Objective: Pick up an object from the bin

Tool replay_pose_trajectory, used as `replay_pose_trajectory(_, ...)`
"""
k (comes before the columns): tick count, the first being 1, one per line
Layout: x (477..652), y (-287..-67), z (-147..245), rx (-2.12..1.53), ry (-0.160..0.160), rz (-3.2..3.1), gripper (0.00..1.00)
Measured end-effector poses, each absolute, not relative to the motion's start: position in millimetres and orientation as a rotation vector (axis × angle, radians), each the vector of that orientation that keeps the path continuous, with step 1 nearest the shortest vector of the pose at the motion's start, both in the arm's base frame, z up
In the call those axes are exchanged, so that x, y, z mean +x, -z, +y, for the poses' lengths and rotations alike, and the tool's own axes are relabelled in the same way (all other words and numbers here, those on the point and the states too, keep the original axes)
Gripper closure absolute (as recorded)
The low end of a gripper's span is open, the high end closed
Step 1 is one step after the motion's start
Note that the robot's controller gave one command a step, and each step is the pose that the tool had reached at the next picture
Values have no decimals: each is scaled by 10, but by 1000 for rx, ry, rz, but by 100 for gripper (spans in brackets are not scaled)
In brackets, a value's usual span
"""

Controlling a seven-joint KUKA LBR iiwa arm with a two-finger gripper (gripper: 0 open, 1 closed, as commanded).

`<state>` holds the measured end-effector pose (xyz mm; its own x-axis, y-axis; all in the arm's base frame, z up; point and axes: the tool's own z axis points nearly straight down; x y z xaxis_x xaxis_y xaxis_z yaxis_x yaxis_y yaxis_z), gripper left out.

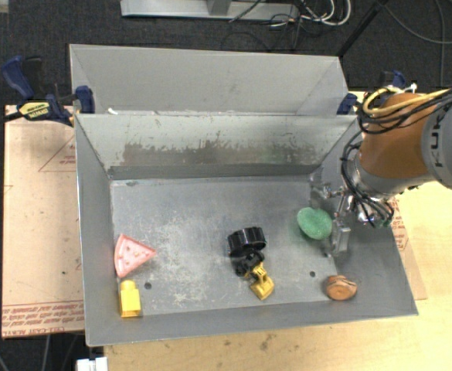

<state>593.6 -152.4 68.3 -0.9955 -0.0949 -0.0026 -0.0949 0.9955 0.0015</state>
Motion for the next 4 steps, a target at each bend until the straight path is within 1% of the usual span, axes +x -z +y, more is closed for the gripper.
replay_pose_trajectory(1, 5984, -727, -1526, -236, 2, 3122, 100)
replay_pose_trajectory(3, 5979, -764, -1522, -253, 0, 3126, 100)
replay_pose_trajectory(4, 5965, -923, -1517, -253, -3, 3132, 100)
